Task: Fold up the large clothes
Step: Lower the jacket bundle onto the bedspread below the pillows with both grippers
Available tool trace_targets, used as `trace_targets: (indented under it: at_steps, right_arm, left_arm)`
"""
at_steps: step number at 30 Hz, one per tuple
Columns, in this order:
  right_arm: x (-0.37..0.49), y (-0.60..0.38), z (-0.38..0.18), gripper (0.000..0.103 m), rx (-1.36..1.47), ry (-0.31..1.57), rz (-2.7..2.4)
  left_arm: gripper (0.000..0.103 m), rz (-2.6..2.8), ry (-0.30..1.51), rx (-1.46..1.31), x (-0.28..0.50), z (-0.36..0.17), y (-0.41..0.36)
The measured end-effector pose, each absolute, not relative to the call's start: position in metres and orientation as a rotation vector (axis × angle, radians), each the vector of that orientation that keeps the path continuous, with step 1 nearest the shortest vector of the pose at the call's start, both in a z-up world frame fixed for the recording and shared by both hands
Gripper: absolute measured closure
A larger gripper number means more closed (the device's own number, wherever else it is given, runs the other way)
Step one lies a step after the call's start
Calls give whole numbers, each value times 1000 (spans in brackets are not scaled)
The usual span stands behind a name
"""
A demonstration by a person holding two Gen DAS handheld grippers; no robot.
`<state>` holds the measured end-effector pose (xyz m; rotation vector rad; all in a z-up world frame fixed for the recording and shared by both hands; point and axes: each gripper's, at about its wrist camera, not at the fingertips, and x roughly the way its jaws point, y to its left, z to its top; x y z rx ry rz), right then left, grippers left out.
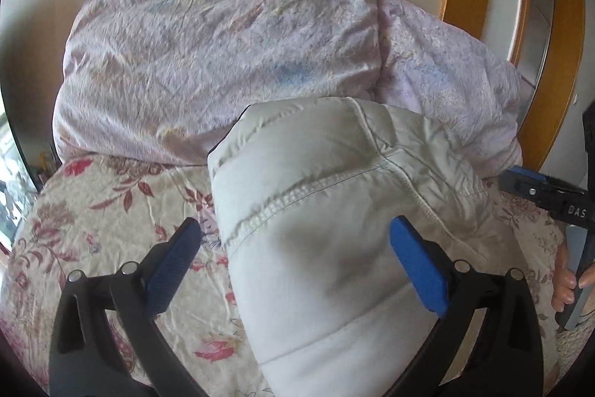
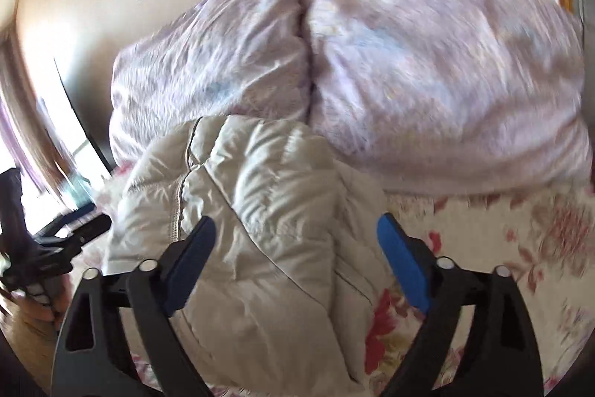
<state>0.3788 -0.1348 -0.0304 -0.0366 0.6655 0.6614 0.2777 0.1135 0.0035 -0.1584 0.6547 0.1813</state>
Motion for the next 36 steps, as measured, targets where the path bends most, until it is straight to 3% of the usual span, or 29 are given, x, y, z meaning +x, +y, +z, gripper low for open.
trace_targets:
  at_steps: [3, 7, 36]
  right_arm:
    - [386, -90, -33, 47, -112, 656, 684]
    - [396, -63, -42, 53, -183, 637, 667]
    - [456, -64, -116, 43, -90, 734, 675]
  left_arm:
    - [2, 190, 671, -83, 295, 1, 100]
    - [2, 189, 707, -48, 314, -14, 94]
    - [2, 254, 718, -29, 357, -57, 85]
